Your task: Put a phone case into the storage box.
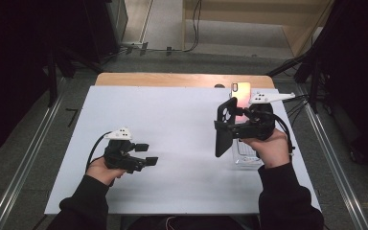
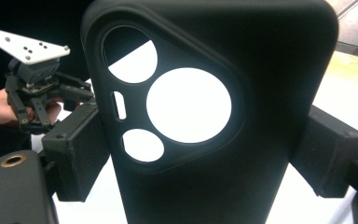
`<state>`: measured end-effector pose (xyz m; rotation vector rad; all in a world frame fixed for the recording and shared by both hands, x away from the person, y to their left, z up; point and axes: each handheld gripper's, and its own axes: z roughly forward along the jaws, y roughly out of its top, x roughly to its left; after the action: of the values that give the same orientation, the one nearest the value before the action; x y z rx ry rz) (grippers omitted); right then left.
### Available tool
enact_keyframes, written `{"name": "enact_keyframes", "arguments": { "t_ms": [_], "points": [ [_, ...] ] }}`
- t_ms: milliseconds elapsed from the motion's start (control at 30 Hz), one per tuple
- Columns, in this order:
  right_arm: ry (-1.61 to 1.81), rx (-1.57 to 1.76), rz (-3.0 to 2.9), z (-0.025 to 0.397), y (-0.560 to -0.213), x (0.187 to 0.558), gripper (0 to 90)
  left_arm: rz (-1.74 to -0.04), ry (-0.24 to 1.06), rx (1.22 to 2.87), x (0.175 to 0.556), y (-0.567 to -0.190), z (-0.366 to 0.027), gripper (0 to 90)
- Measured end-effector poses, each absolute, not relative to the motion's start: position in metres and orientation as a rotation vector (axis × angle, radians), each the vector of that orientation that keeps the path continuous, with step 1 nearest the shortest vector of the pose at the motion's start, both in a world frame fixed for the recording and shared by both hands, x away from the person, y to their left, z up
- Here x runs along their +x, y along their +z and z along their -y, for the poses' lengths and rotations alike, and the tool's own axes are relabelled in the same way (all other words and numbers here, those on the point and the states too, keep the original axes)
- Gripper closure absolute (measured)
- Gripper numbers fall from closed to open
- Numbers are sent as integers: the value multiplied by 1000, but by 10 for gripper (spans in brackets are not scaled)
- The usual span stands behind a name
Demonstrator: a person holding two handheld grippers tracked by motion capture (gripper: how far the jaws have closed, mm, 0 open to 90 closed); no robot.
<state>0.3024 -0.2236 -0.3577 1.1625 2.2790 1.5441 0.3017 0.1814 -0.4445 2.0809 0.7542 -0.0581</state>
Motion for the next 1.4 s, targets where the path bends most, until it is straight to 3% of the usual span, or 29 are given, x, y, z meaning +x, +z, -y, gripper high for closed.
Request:
{"name": "enact_keyframes", "arguments": {
  "t_ms": [600,1400],
  "points": [
    [1459,1325,-2083,265,-353,304,125,-782,-59,2080,298,-446,-195,293],
    [1282,1527,-1869,286,-368,355,125,-790,-58,2065,297,-447,-200,293]
  ]
}}
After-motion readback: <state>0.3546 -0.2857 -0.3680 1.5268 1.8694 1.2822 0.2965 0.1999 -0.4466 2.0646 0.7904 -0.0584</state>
